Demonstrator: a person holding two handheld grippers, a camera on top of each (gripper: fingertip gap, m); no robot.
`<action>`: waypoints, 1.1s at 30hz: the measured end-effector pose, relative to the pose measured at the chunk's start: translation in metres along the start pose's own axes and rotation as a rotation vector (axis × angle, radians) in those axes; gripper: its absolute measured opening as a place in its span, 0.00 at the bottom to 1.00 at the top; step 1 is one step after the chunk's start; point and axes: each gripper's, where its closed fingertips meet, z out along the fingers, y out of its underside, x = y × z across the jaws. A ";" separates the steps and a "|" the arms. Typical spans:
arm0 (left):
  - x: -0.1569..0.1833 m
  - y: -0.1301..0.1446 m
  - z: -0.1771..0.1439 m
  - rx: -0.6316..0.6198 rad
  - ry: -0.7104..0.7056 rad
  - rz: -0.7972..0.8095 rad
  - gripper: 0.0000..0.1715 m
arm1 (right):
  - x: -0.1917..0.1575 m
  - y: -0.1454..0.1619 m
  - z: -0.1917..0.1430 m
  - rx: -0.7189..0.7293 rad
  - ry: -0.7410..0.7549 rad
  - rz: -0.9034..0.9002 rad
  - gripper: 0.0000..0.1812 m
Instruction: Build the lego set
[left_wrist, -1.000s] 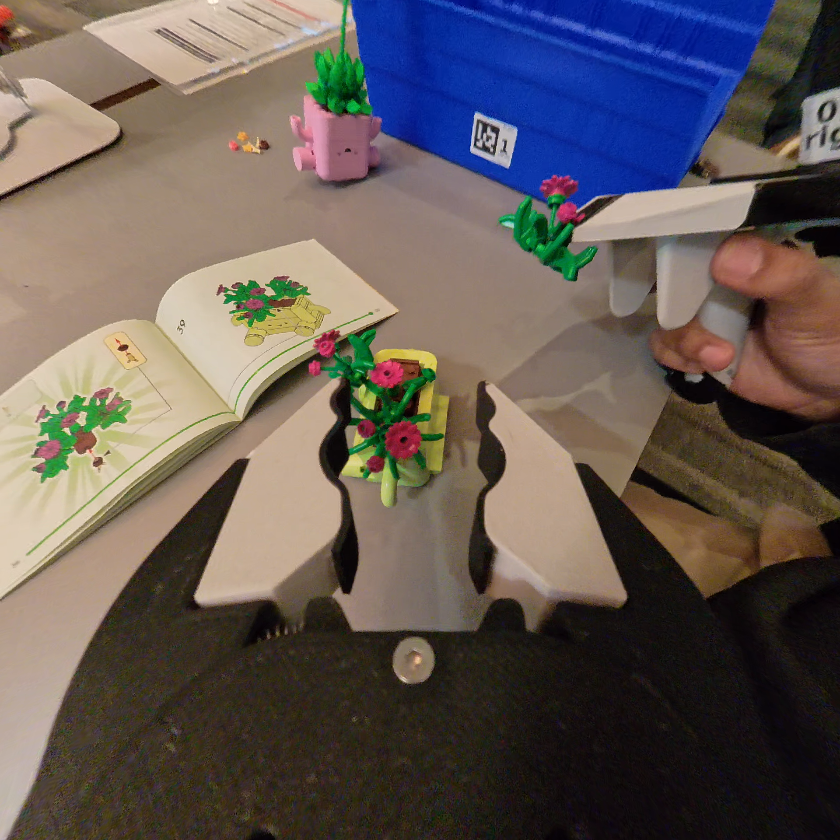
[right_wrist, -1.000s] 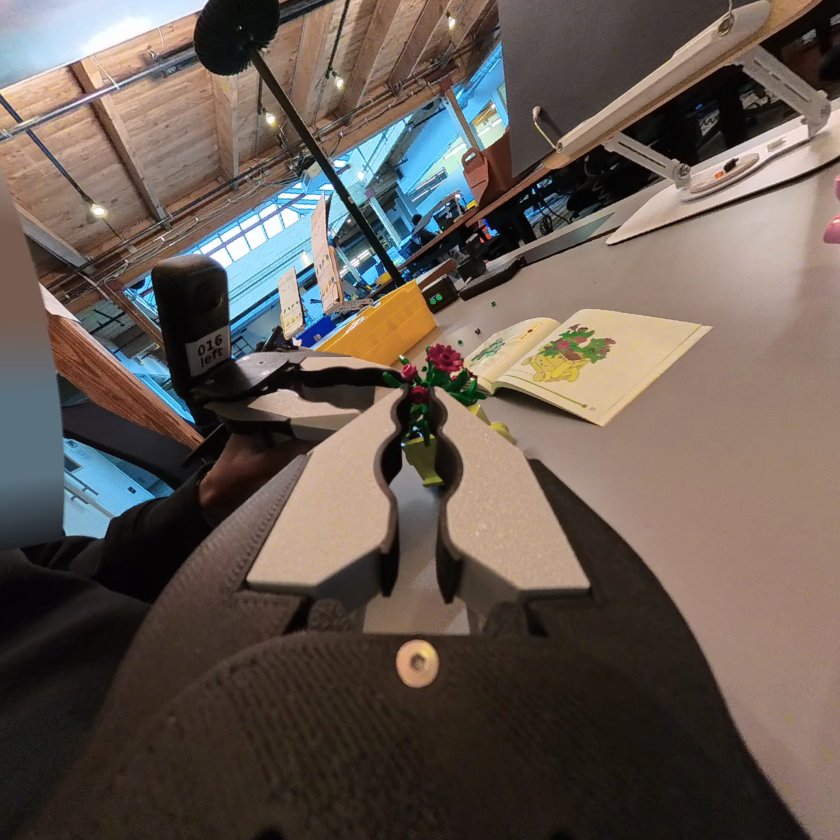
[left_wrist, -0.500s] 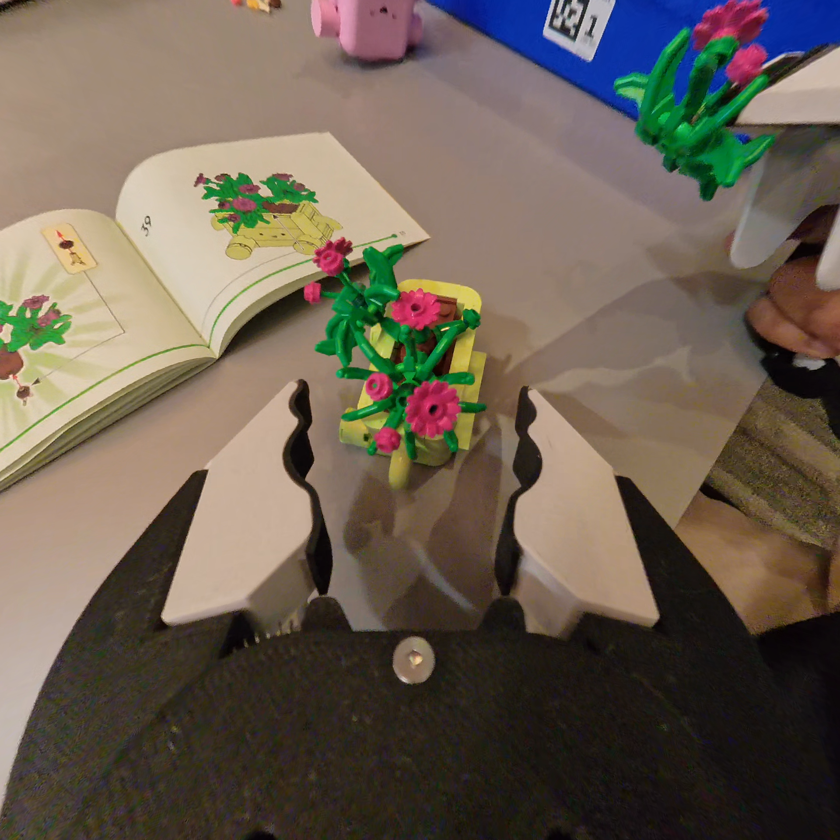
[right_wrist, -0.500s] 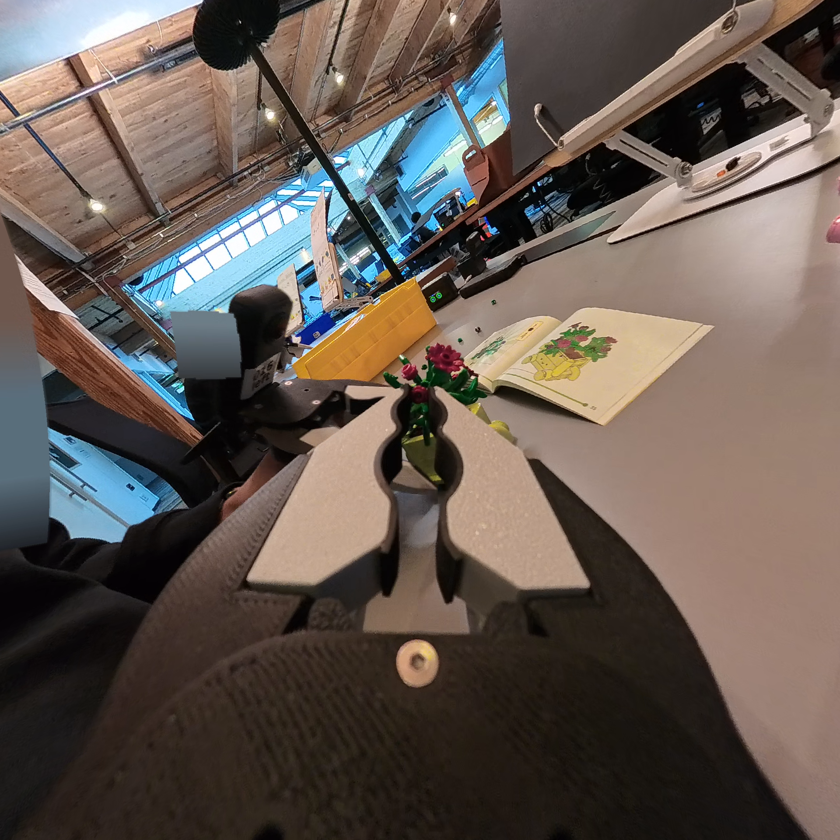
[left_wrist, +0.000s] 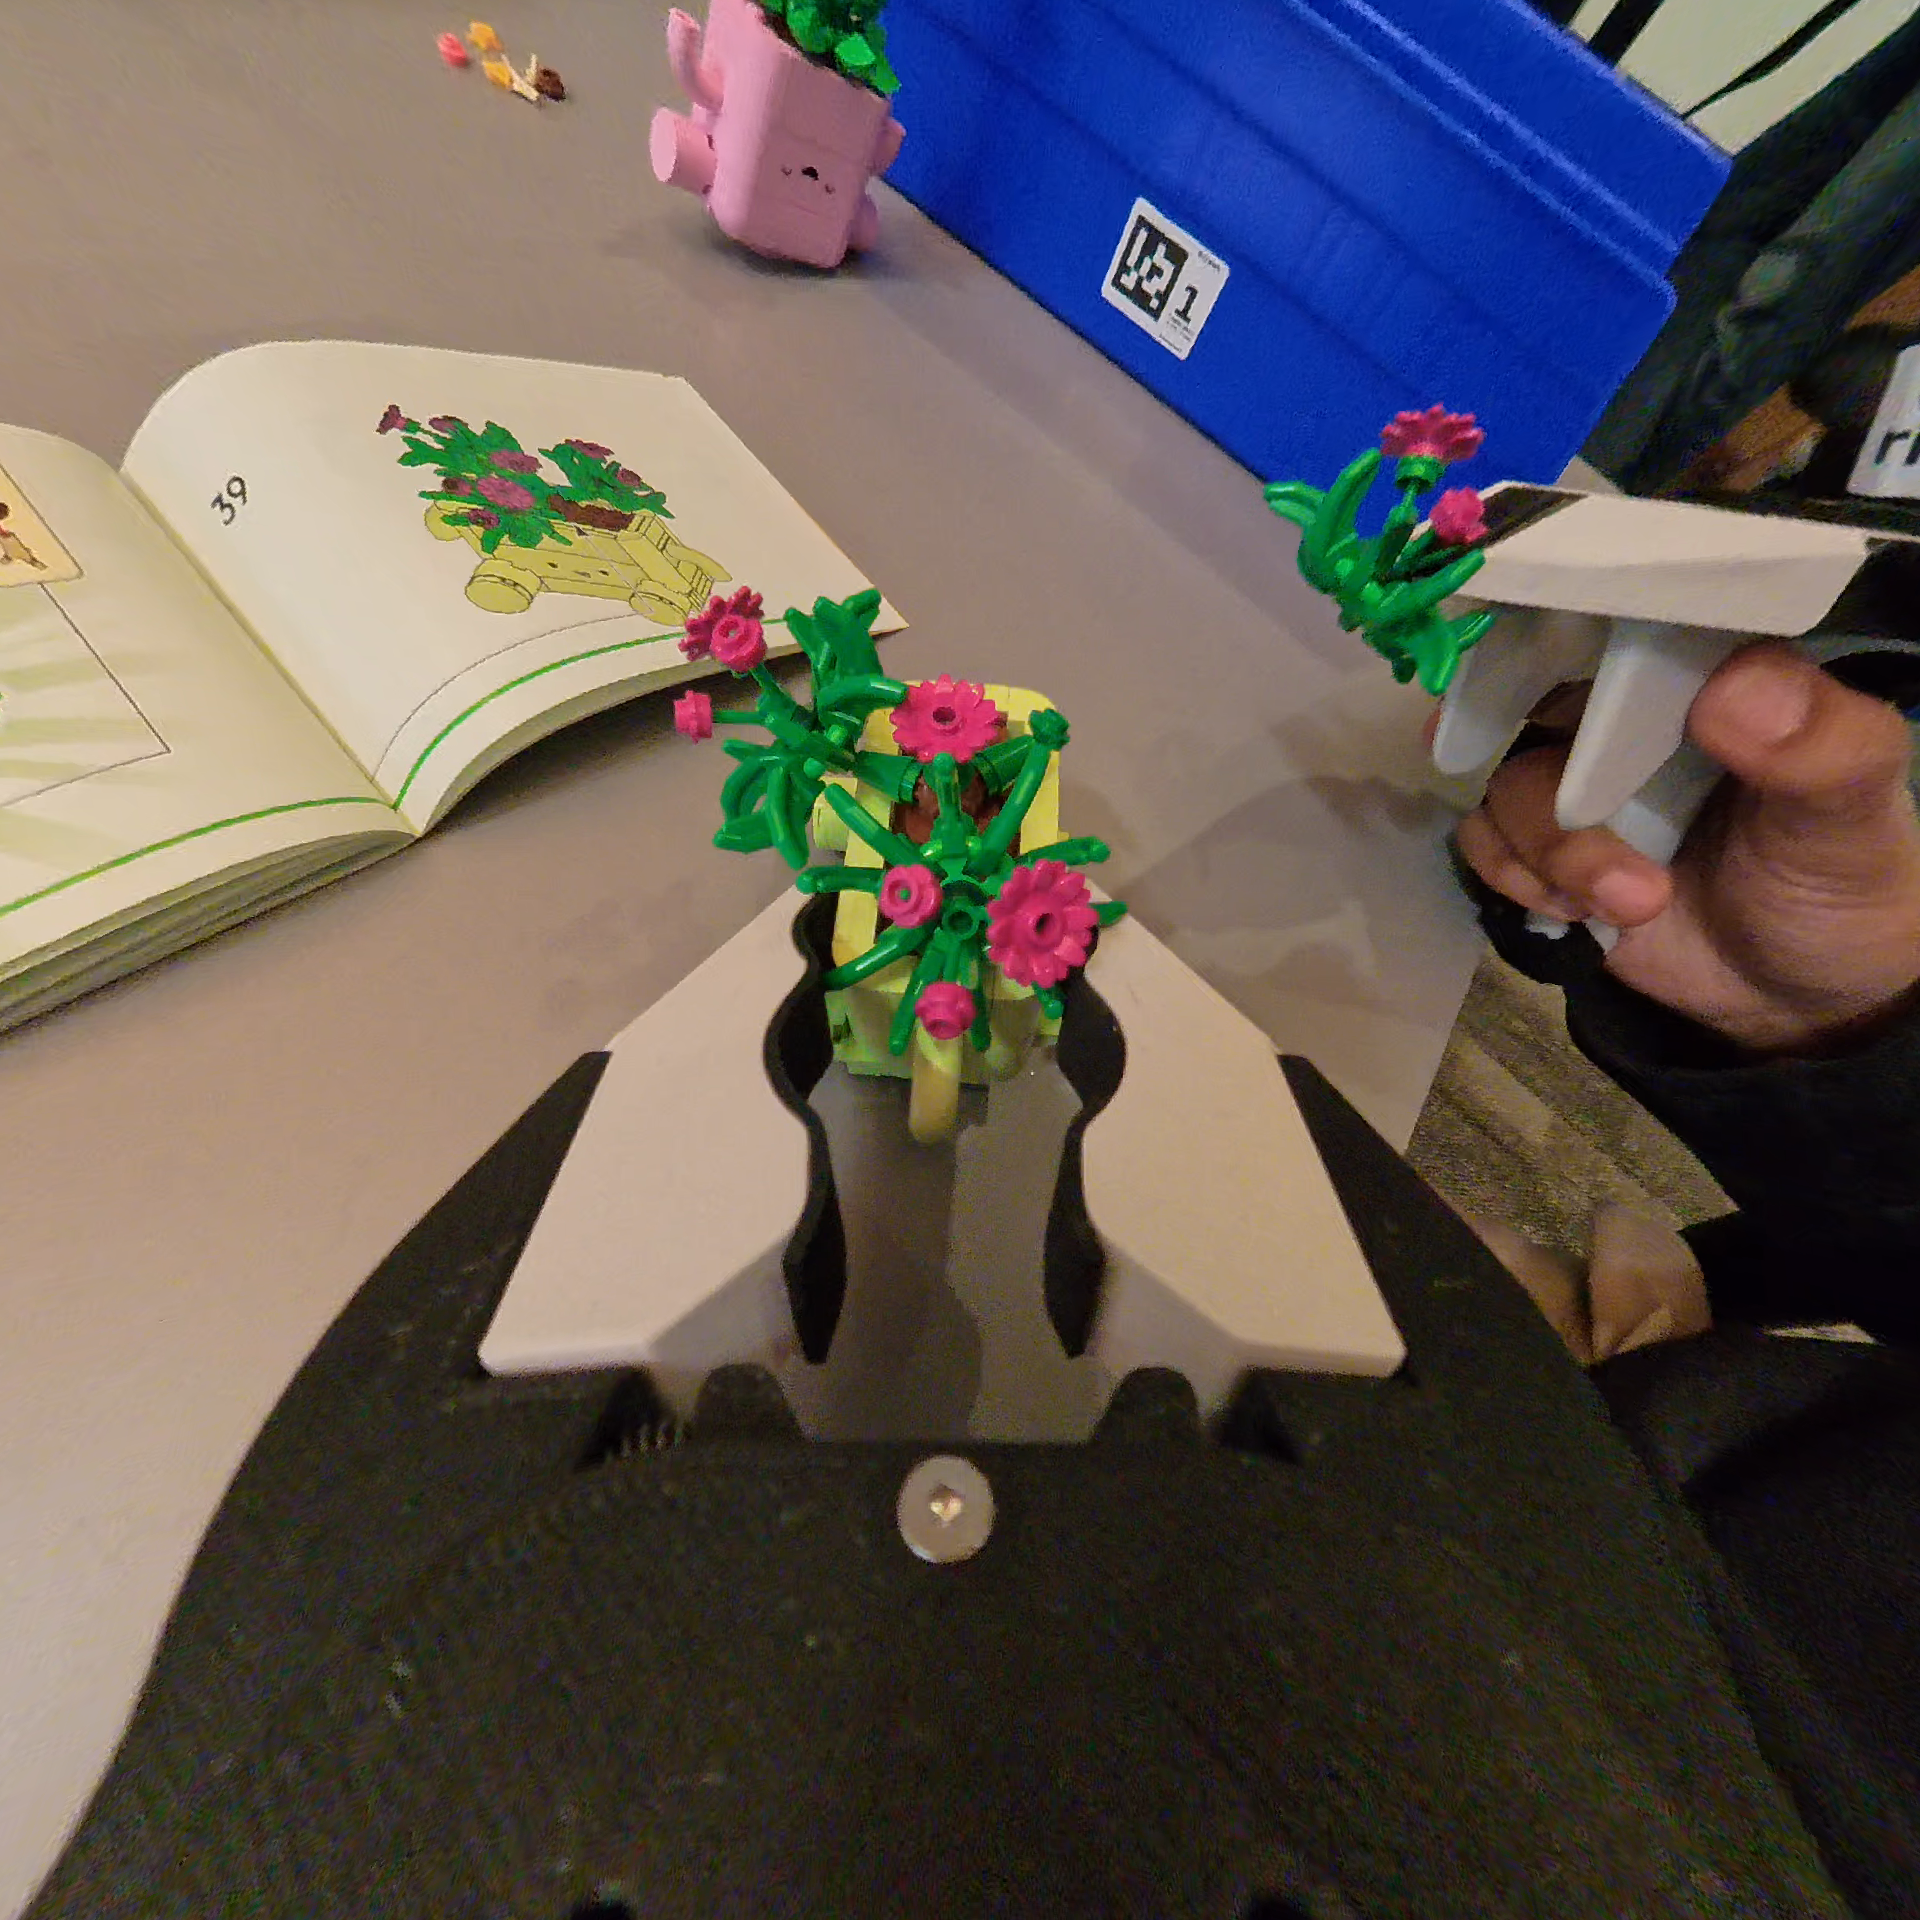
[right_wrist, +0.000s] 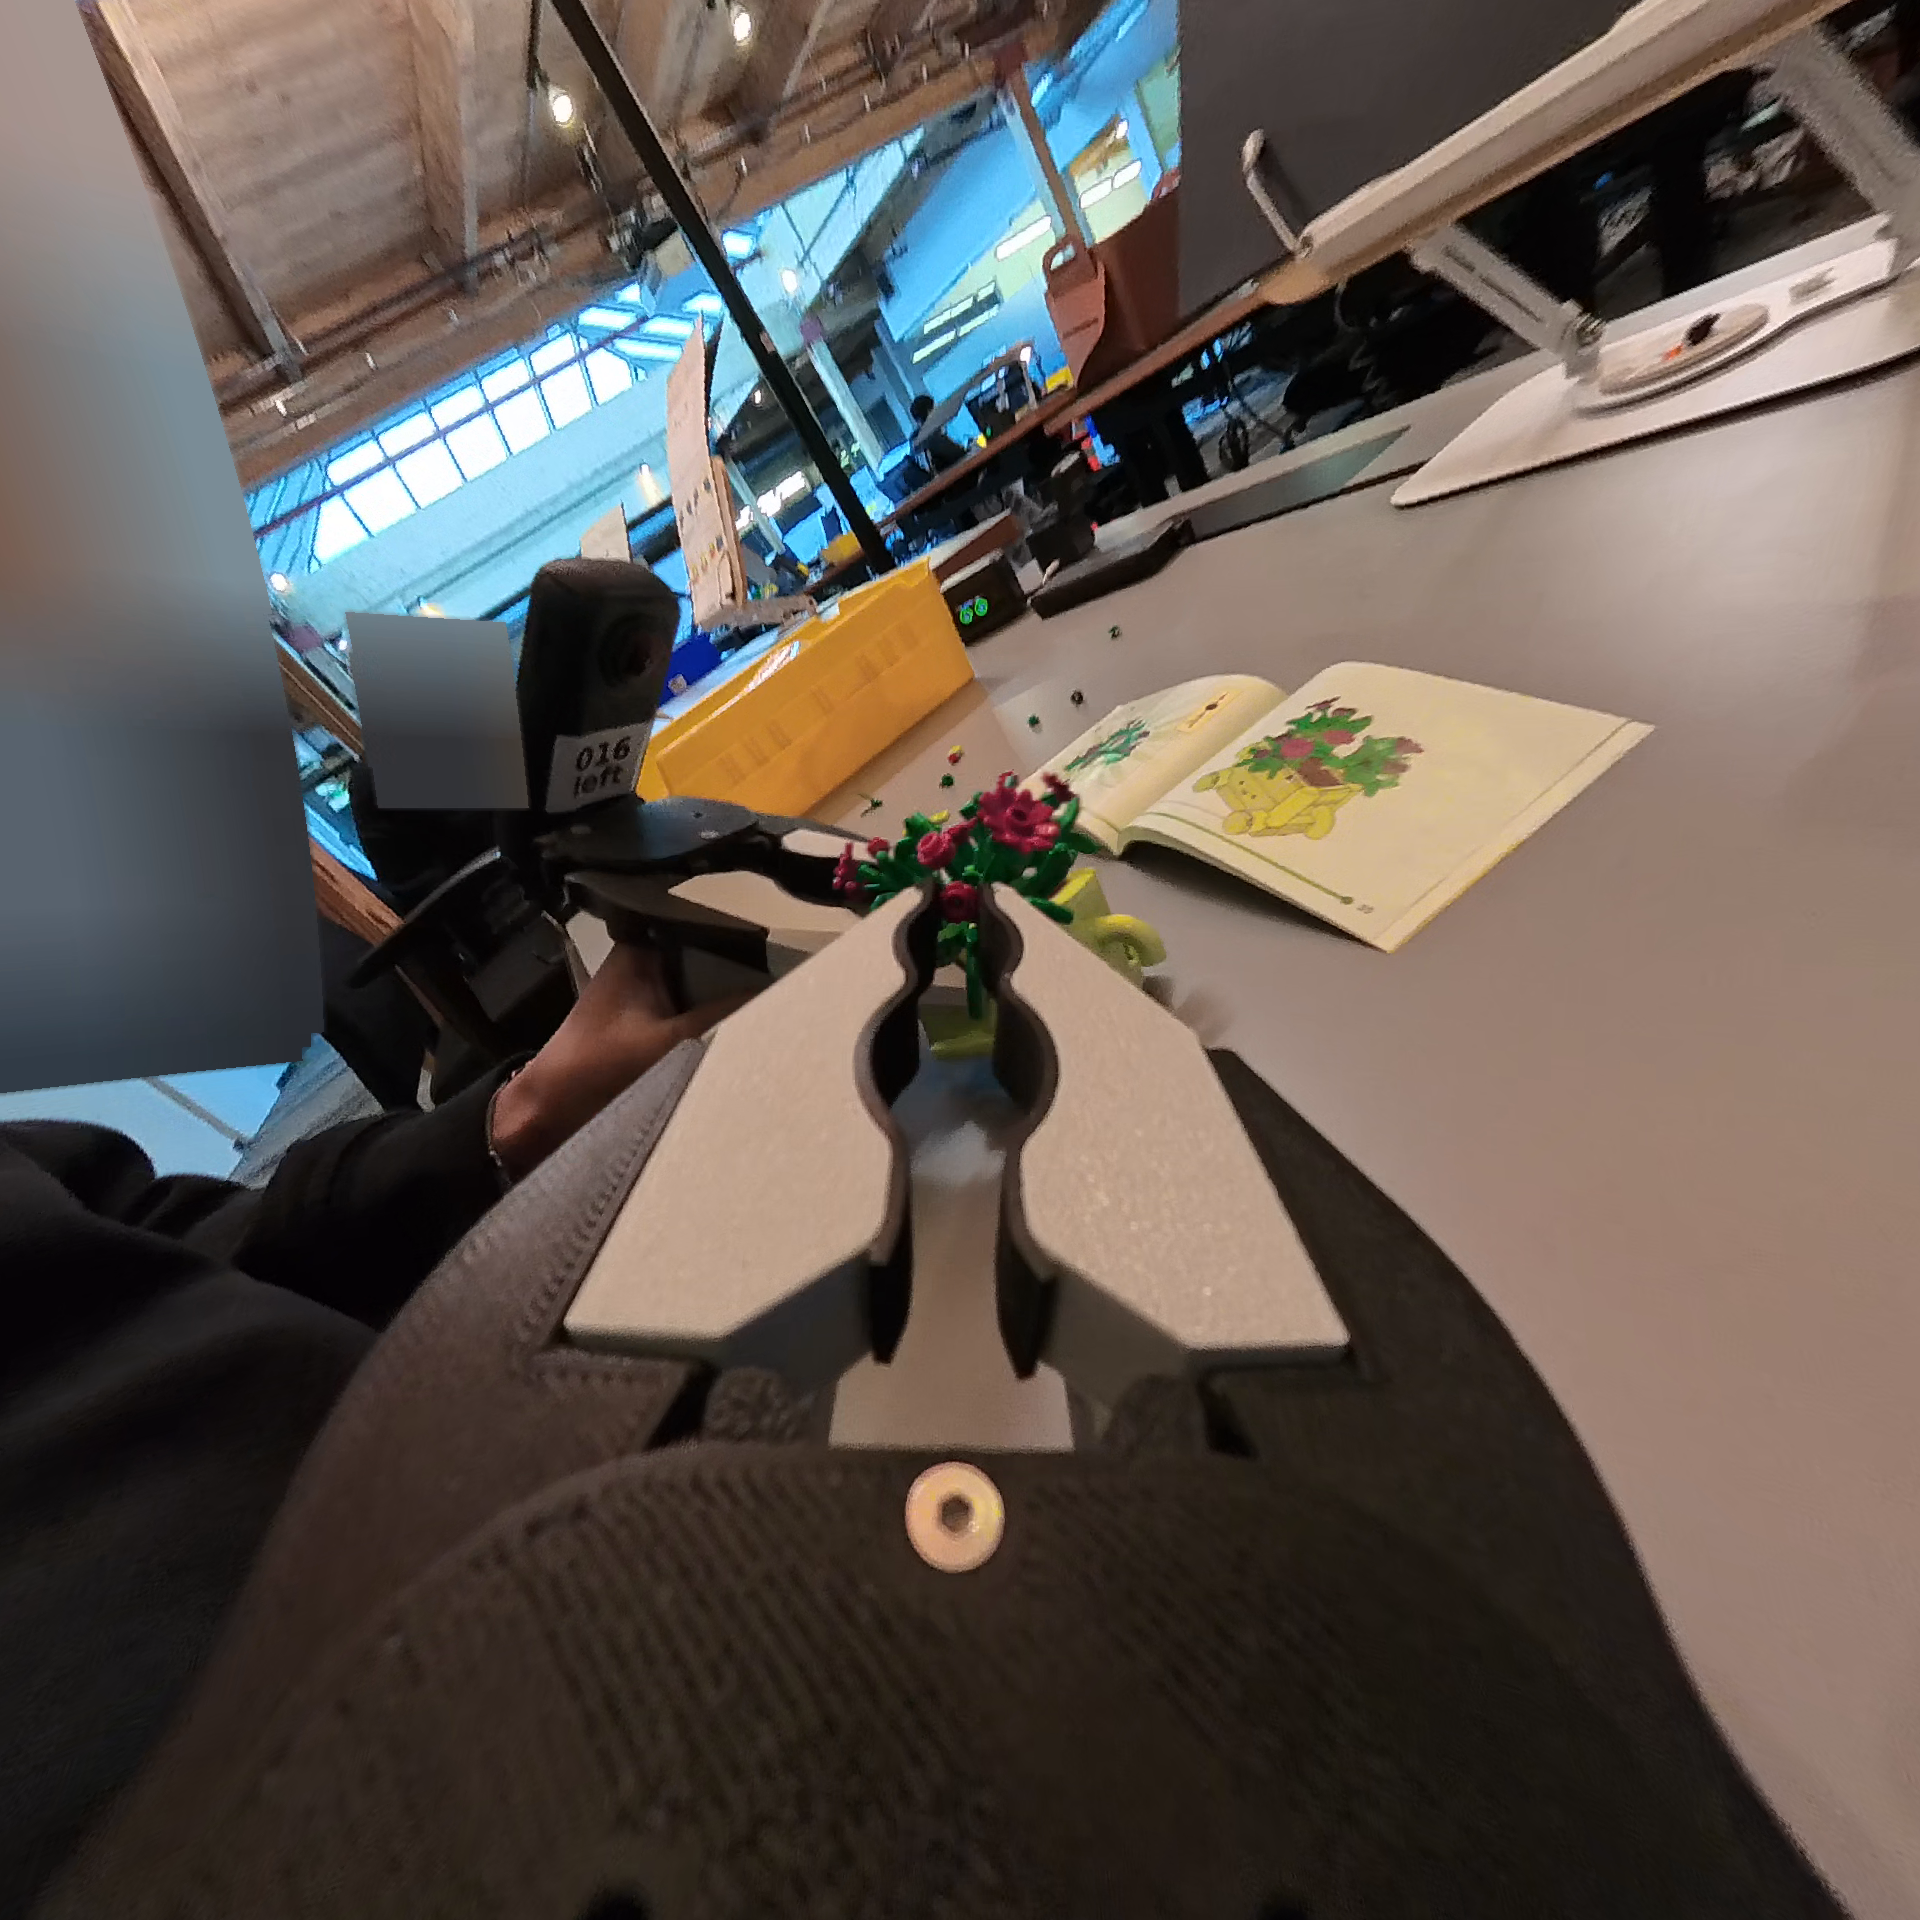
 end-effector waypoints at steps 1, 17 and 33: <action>0.000 0.001 0.001 -0.008 0.004 -0.005 0.22 | -0.001 0.002 0.003 -0.014 -0.002 -0.002 0.03; 0.001 0.006 0.005 -0.050 -0.015 0.029 0.22 | 0.012 0.014 0.036 -0.114 -0.116 0.409 0.03; 0.002 0.003 0.004 -0.027 0.045 -0.030 0.23 | 0.013 0.021 0.050 -0.134 -0.125 0.522 0.03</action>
